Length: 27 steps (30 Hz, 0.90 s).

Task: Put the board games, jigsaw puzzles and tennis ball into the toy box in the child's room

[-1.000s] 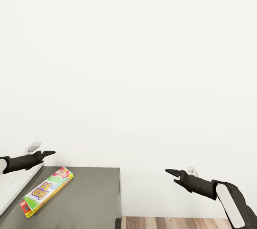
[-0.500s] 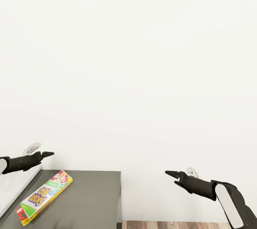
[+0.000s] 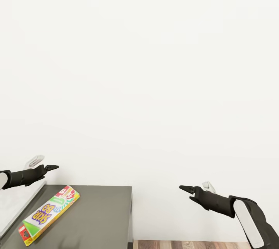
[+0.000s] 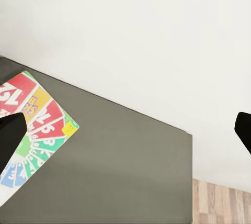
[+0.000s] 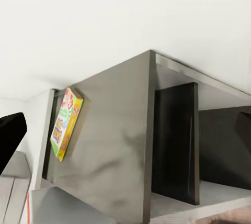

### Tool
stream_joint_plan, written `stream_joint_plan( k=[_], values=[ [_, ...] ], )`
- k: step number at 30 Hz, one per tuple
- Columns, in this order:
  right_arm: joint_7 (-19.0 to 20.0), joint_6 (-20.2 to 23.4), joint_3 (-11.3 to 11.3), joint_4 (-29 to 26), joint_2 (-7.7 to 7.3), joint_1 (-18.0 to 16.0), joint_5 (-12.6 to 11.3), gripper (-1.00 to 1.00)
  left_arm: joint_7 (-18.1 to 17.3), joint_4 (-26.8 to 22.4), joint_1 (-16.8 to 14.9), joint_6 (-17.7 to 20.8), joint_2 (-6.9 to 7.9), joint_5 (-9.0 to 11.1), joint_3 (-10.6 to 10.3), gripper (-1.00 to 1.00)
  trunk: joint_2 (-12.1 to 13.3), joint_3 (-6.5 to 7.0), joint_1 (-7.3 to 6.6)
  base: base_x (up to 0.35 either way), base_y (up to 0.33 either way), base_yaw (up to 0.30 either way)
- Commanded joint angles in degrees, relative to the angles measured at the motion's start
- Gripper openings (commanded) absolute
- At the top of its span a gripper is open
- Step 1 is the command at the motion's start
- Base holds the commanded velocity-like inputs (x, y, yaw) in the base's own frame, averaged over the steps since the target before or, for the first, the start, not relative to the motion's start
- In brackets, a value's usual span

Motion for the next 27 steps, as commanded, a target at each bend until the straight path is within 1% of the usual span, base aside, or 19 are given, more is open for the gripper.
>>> stream_joint_plan(
  k=[1, 5, 11, 18, 23, 27],
  values=[
    [0.6, 0.2, -0.1, 0.0, 0.04, 0.0, 0.5, 1.00, 0.0, 0.0, 0.0, 0.3, 0.01, 0.2, 0.0, 1.00, 0.0, -0.03, 0.03, 0.000, 0.181, 0.000],
    [0.6, 0.2, -0.1, -0.1, 0.06, 0.0, 0.5, 1.00, 0.0, 0.0, 0.0, 0.3, -0.01, 0.2, -0.1, 1.00, 0.0, -0.03, 0.03, 0.000, 0.150, 0.000],
    [0.6, 0.2, -0.1, -0.1, 0.15, 0.0, 0.5, 1.00, 0.0, 0.0, 0.0, 0.3, -0.01, 0.2, -0.1, 1.00, 0.0, -0.03, 0.03, 0.006, 0.030, 0.000],
    [0.6, 0.2, -0.1, -0.1, 0.17, 0.0, 0.6, 1.00, -0.1, -0.1, 0.0, 0.3, -0.04, 0.2, -0.1, 1.00, 0.0, -0.03, 0.03, 0.167, 0.002, 0.000],
    [0.6, 0.2, 0.0, -0.1, 0.18, 0.0, 0.6, 1.00, -0.2, -0.3, 0.0, 0.3, -0.01, 0.2, -0.1, 1.00, 0.0, -0.03, 0.03, 0.059, 0.009, 0.000],
    [0.6, 0.2, 0.1, -0.1, 0.18, 0.0, 0.6, 1.00, -0.1, -0.3, 0.0, 0.3, -0.01, 0.2, -0.1, 1.00, 0.0, -0.03, 0.03, 0.006, 0.174, 0.000]
  ],
)
